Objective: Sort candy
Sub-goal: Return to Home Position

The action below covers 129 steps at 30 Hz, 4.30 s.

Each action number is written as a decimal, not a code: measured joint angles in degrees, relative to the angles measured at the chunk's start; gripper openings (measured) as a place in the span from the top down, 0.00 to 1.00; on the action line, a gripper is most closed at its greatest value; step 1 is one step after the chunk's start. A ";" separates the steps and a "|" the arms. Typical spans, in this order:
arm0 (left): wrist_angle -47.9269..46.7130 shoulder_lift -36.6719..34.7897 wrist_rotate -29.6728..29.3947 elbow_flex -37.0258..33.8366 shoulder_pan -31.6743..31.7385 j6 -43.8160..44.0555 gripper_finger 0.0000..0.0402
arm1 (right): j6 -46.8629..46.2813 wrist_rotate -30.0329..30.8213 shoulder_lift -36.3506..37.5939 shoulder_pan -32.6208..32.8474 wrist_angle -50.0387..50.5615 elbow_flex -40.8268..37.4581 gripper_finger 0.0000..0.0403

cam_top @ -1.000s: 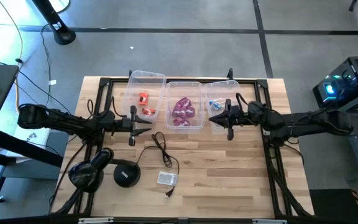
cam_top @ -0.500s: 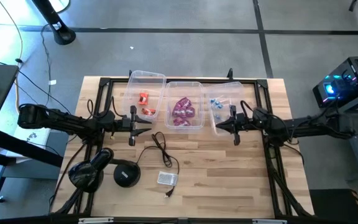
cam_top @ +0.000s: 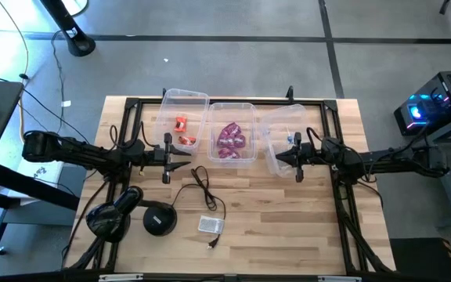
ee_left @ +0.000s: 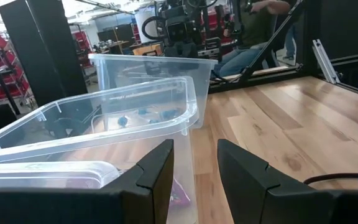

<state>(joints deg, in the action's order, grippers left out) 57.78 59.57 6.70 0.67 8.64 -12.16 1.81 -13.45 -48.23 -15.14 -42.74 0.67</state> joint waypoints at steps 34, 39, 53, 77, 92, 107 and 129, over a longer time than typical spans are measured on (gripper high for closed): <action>-0.15 0.00 -0.01 0.07 -0.01 -0.02 0.71 | -25.37 -25.08 -0.02 11.13 -24.91 3.08 1.00; -0.15 0.00 -0.02 0.07 0.00 -0.02 0.71 | -31.54 -28.94 -0.02 15.53 -17.35 3.08 1.00; -0.15 0.00 -0.02 0.07 -0.01 -0.02 0.71 | -16.86 -23.88 -0.02 16.78 7.15 3.08 1.00; -0.15 0.00 -0.02 0.07 0.00 -0.02 0.71 | -3.29 -5.48 -0.02 7.98 12.96 3.08 1.00; -15.19 -19.88 -0.04 0.07 -0.04 0.02 0.71 | -3.28 -5.54 15.43 8.00 22.04 -0.09 1.00; -16.47 -40.36 -0.02 0.07 -0.04 0.02 0.71 | -3.29 -5.55 37.50 8.00 34.41 -0.09 1.00; -12.08 -59.36 0.22 0.02 0.37 -0.02 0.71 | -3.29 -6.45 48.24 8.04 34.32 -0.09 1.00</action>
<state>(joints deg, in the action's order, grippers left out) 45.70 0.21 6.92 0.69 9.02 -12.19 -1.48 -19.90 0.01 -7.09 -8.42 0.58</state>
